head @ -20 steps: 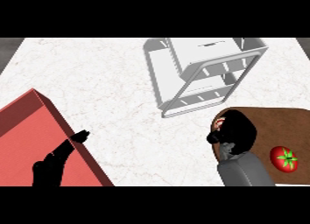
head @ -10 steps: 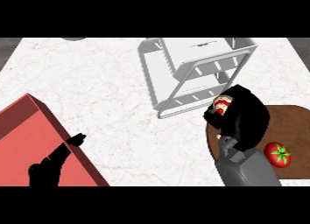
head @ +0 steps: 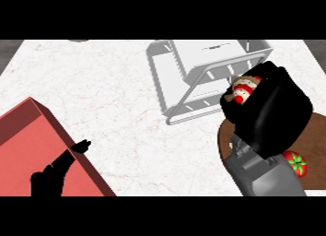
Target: Pick the cupcake from the cutting board and place it in the tiered basket
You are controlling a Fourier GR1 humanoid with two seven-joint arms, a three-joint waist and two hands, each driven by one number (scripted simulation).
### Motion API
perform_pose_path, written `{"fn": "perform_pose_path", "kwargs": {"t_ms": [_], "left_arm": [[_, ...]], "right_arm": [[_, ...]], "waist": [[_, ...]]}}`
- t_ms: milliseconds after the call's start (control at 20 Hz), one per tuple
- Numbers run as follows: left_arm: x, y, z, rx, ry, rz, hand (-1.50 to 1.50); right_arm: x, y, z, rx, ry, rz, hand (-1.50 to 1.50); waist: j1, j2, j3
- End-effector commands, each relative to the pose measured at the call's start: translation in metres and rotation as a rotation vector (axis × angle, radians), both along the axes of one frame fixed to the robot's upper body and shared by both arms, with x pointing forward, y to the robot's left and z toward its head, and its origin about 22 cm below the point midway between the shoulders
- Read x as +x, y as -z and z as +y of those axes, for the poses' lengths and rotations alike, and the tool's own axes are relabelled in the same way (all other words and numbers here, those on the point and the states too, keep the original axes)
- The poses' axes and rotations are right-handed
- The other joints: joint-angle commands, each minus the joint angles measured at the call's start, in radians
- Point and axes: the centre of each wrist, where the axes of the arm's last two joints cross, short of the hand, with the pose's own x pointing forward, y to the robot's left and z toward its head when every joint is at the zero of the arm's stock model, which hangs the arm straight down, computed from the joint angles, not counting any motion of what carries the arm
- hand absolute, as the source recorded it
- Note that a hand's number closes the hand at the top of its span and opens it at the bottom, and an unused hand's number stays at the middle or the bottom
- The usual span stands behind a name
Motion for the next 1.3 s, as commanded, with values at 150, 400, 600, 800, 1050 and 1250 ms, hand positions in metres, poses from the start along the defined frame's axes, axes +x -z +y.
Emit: {"fn": "perform_pose_path", "kwargs": {"t_ms": [150, 400, 600, 800, 1050, 1250], "left_arm": [[0.012, 0.0, -0.01, -0.039, 0.007, -0.01, 0.0], [0.025, -0.004, -0.016, -0.037, 0.017, -0.031, 0.0], [0.032, -0.005, -0.017, -0.045, 0.039, -0.024, 0.0], [0.032, -0.004, -0.014, -0.039, 0.051, -0.031, 0.0], [0.019, 0.006, -0.016, -0.037, 0.054, -0.022, 0.0], [0.037, -0.001, -0.016, -0.042, 0.052, -0.036, 0.0]], "right_arm": [[0.002, -0.052, 0.011, 0.062, 0.255, -0.008, 1.5], [0.023, -0.07, 0.005, 0.071, 0.333, 0.009, 1.5], [0.04, -0.094, 0.005, 0.089, 0.371, 0.014, 1.5], [0.051, -0.107, 0.002, 0.125, 0.369, 0.042, 1.5], [0.076, -0.114, 0.011, 0.118, 0.359, 0.122, 1.5], [0.096, -0.106, 0.011, 0.151, 0.34, 0.168, 1.5]], "waist": [[0.023, 0.012, -0.013], [0.041, 0.03, -0.011], [0.053, 0.037, -0.01], [0.066, 0.037, -0.008], [0.082, 0.039, -0.008], [0.07, 0.044, -0.007]]}}
